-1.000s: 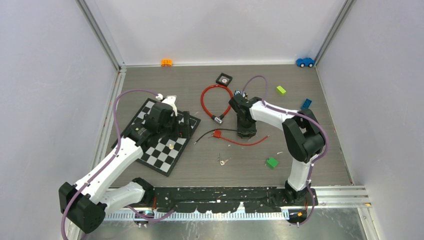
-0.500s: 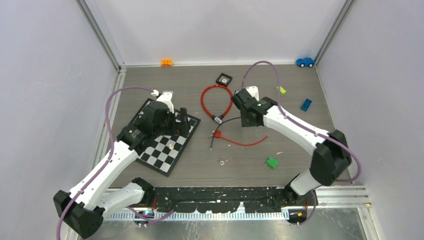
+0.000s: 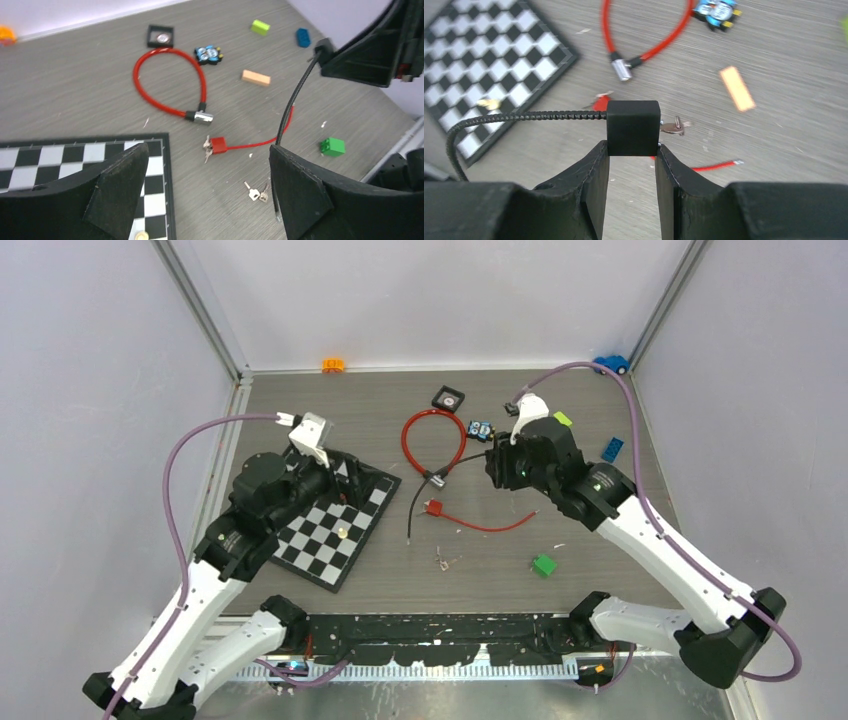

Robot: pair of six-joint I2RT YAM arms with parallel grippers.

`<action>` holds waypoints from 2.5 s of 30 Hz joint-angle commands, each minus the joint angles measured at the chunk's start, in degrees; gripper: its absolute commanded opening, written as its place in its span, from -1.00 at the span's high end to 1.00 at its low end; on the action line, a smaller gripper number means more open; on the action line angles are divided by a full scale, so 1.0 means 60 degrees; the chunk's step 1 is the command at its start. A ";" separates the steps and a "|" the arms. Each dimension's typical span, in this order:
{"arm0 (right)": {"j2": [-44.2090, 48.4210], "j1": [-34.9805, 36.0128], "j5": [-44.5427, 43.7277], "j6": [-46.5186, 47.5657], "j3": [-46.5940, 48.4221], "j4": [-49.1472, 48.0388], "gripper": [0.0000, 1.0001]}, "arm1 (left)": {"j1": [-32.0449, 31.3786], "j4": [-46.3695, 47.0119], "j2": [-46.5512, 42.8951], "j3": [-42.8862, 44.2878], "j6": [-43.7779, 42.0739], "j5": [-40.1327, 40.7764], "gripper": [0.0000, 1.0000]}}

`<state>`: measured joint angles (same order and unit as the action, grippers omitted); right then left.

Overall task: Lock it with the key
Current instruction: Pick up the lock from the center of the board.

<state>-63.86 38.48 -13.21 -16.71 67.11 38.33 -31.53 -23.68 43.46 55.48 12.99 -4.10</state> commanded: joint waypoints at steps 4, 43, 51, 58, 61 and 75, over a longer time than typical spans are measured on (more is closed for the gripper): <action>0.0516 0.0150 0.3662 0.0361 -0.0268 -0.1934 0.98 | 0.0020 0.1223 0.0661 0.0537 -0.0309 -0.2692 -0.77; 0.0780 0.0486 0.3048 -0.0376 -0.0456 -0.2640 0.66 | 0.0011 0.1915 0.1516 0.0053 0.1063 -0.5895 1.00; 0.1100 0.0485 0.3534 0.0734 -0.0506 -0.2313 0.06 | 0.0011 0.0595 0.1611 0.0872 0.0158 -0.5458 1.00; 0.1638 0.0486 0.4734 0.2580 -0.0383 -0.1727 -0.22 | 0.0011 -0.1218 0.1882 0.2064 -0.1147 -0.5122 1.00; 0.2058 0.0486 0.5684 0.3799 -0.0841 -0.1829 -0.23 | 0.0011 -0.1616 0.1972 0.2423 -0.1388 -0.5298 1.00; 0.3325 0.0632 0.6316 0.6368 -0.4808 -0.8258 -0.29 | 0.0018 -0.1658 0.1899 0.2779 -0.0814 -0.5672 1.00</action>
<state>-43.75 41.41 24.43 12.47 40.75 3.31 -31.48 -35.07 55.88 69.84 6.79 -35.94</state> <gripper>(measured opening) 0.637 0.029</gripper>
